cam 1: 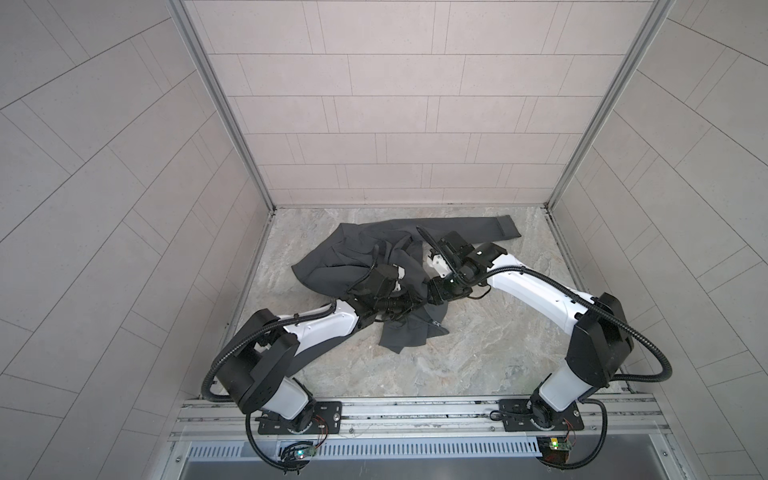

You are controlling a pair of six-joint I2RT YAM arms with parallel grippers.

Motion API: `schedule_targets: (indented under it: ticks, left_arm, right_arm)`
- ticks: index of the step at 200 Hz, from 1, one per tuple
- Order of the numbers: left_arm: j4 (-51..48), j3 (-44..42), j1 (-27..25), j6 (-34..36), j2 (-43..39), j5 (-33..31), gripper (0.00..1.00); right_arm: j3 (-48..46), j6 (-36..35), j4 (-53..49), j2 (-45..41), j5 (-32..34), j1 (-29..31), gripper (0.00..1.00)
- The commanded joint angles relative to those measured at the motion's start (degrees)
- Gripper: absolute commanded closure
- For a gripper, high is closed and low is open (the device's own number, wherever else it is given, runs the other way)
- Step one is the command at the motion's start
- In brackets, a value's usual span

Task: Zip up the jacket

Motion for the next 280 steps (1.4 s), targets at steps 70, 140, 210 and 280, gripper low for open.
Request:
schedule_targets:
  ticks: [70, 140, 210, 280]
  left_arm:
    - [1.38, 4.59, -0.18, 11.72, -0.01, 3.99, 1.0]
    - [6.7, 2.95, -0.16, 8.36, 1.37, 3.73, 1.0]
    - [8.33, 2.54, -0.18, 7.72, 1.94, 4.31, 1.0]
    - [8.37, 1.74, -0.18, 7.98, 1.76, 5.29, 1.0]
  right_arm:
    - [-3.33, -13.35, -3.66, -4.26, -14.06, -4.45, 0.27]
    - [-6.38, -15.54, -2.9, -3.57, -14.82, -3.45, 0.31]
    - [-7.36, -16.07, -2.02, -3.19, -13.63, -2.87, 0.47]
    - [-7.53, -16.85, -1.83, -3.21, -13.48, -4.64, 0.53]
